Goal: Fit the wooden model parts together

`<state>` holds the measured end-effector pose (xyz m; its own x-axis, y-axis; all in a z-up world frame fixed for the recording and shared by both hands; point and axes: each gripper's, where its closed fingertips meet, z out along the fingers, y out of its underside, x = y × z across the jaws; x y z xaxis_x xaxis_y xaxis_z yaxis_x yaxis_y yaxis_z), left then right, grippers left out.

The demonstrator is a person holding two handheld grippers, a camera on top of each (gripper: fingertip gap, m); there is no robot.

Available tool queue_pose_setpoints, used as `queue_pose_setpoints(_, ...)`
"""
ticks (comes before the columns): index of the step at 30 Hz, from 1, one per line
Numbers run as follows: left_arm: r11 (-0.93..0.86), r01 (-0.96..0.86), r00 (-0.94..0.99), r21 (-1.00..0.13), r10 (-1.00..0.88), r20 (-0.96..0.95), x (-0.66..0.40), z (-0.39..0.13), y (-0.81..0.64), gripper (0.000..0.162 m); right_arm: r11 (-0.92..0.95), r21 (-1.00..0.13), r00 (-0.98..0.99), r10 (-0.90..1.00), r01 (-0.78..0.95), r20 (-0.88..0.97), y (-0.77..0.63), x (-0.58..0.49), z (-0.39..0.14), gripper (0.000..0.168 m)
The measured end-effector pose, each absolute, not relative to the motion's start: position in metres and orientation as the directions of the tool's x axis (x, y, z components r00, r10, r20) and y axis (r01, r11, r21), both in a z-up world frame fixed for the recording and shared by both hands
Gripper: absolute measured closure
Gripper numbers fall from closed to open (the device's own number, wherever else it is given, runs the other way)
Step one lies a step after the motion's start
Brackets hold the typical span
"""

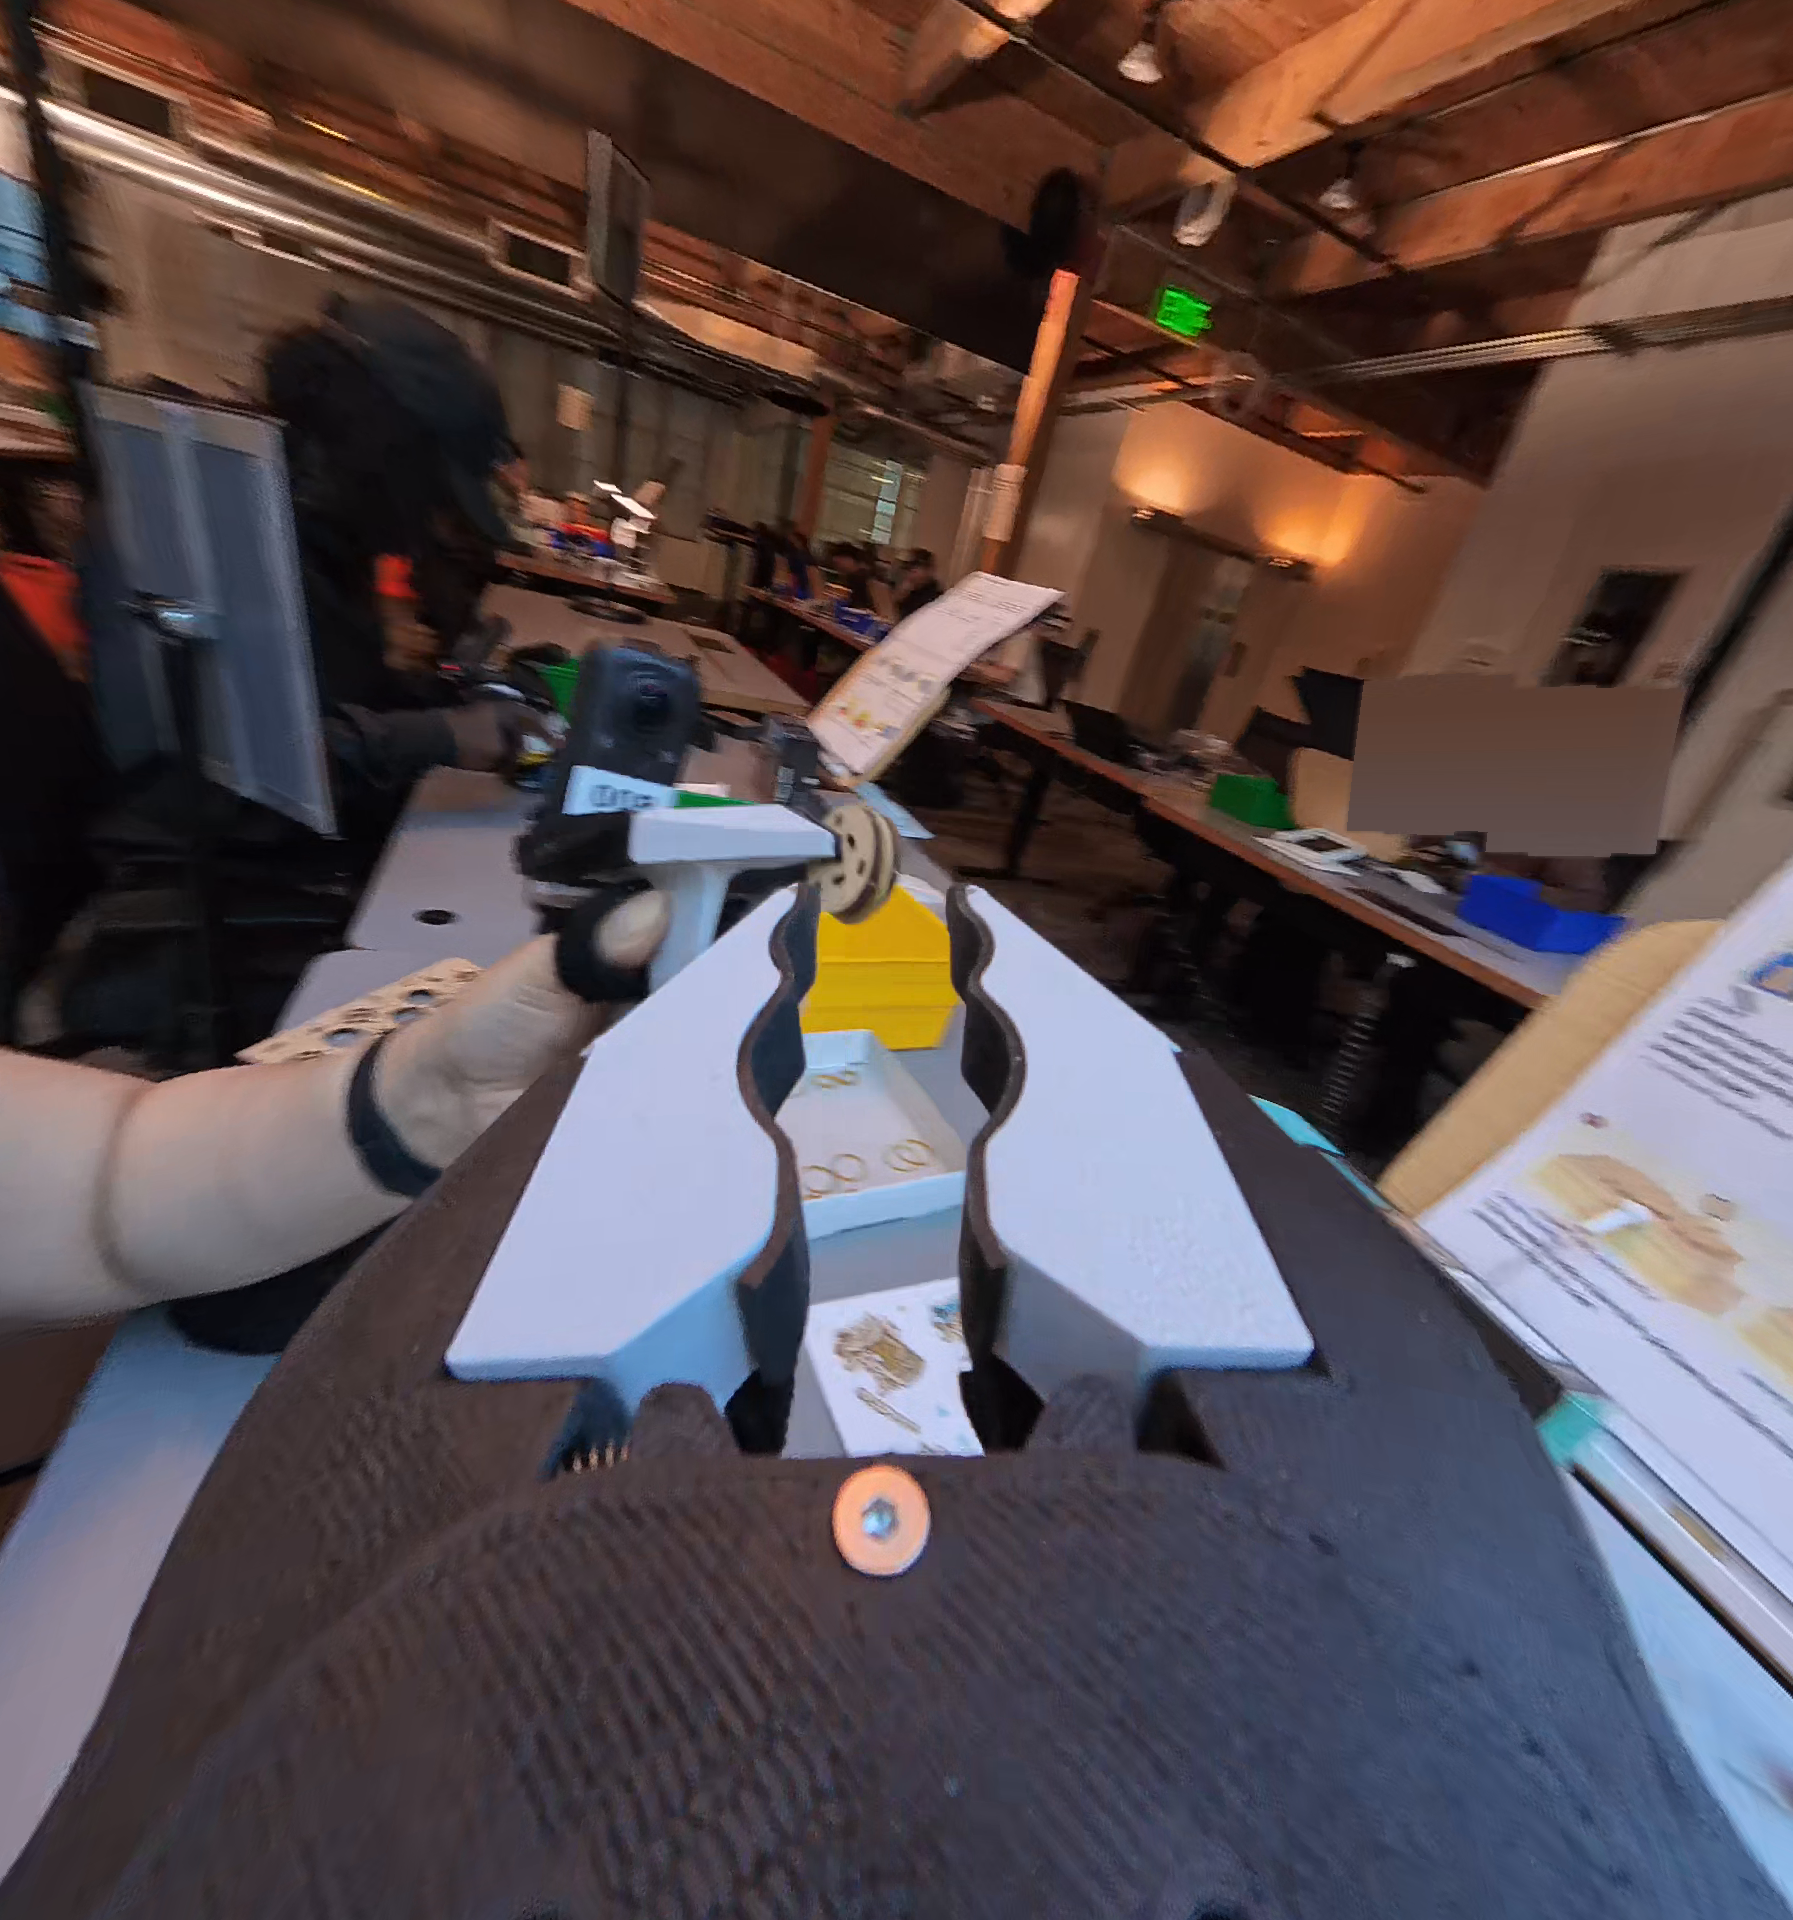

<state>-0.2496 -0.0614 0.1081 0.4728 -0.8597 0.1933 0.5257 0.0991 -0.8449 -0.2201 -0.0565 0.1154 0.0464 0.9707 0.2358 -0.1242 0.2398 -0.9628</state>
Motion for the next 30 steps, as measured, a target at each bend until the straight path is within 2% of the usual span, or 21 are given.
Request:
queue_pose_setpoints(2,0.182,0.389,0.494,-0.903,-0.869,0.038,-0.237,0.1,-0.065,0.156,0.25,-0.959,-0.085,0.961,-0.136,0.263,-0.067,-0.218,0.111,0.145)
queue_pose_setpoints(4,0.349,0.164,0.555,-0.923,-0.806,-0.206,-0.229,0.086,-0.065,0.156,0.318,-0.938,-0.162,0.927,-0.135,0.338,-0.074,-0.214,0.102,0.143)
queue_pose_setpoints(8,0.511,-0.219,0.513,-0.831,-0.664,-0.543,-0.218,0.055,-0.065,0.156,0.497,-0.858,-0.141,0.847,-0.126,0.512,-0.069,-0.21,0.089,0.139)
queue_pose_setpoints(11,0.546,-0.392,0.483,-0.74,-0.563,-0.671,-0.217,0.043,-0.06,0.156,0.57,-0.815,-0.251,0.779,-0.1,0.575,-0.083,-0.209,0.069,0.139)
queue_pose_setpoints(18,0.571,-0.492,0.373,-0.658,-0.544,-0.751,-0.209,0.028,-0.068,0.156,0.719,-0.695,-0.243,0.678,0.023,0.693,-0.075,-0.221,0.041,0.142)
queue_pose_setpoints(21,0.569,-0.514,0.346,-0.642,-0.547,-0.762,-0.208,0.024,-0.07,0.156,0.742,-0.669,-0.273,0.654,0.048,0.706,-0.075,-0.222,0.031,0.155)
queue_pose_setpoints(30,0.53,-0.512,0.296,-0.676,-0.63,-0.718,-0.202,0.016,-0.078,0.155,0.702,-0.711,-0.374,0.67,0.036,0.642,-0.082,-0.216,0.021,0.161)
